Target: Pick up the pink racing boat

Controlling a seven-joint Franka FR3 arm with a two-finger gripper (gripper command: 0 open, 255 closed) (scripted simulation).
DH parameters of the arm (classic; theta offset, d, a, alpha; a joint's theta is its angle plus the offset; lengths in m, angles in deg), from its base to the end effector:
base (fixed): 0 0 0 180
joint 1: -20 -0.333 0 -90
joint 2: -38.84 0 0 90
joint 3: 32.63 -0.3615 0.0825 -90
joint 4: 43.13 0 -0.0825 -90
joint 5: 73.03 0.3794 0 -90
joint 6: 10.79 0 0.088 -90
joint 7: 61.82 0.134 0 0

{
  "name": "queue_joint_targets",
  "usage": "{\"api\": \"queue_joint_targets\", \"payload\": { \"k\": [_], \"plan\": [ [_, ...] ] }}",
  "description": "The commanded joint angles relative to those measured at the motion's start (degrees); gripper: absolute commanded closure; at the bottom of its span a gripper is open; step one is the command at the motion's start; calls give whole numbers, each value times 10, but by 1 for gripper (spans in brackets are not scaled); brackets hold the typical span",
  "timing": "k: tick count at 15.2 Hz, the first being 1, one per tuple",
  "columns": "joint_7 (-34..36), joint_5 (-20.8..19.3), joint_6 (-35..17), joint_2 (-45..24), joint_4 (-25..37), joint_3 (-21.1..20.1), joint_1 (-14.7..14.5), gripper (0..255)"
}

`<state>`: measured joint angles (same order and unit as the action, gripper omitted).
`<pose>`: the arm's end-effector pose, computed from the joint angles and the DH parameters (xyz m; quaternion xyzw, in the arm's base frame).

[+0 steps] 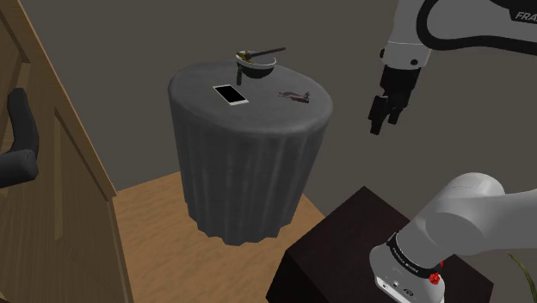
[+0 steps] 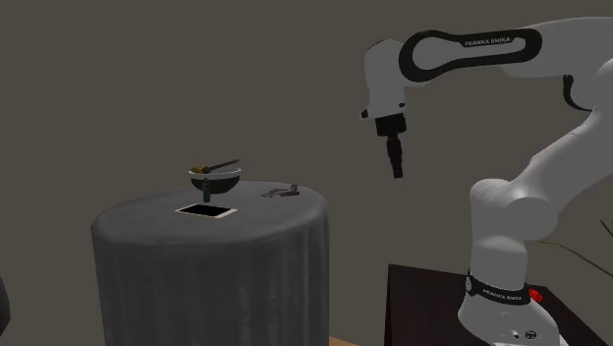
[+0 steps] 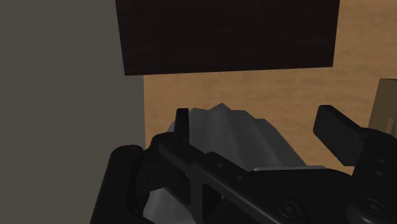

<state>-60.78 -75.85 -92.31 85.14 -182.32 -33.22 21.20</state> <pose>0.2385 -0.0088 0.5572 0.9945 -0.0175 -0.0990 0.0285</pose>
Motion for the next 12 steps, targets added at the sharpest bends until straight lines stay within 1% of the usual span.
{"api": "queue_joint_targets", "payload": {
  "k": [1, 6, 12],
  "plan": [
    [0, 0, 0, 0, 0, 0, 0, 0],
    [-74, -34, -77, -89, 34, 33, -9, 0],
    [-159, -55, -155, -204, 99, 63, -20, 0]
  ]
}}
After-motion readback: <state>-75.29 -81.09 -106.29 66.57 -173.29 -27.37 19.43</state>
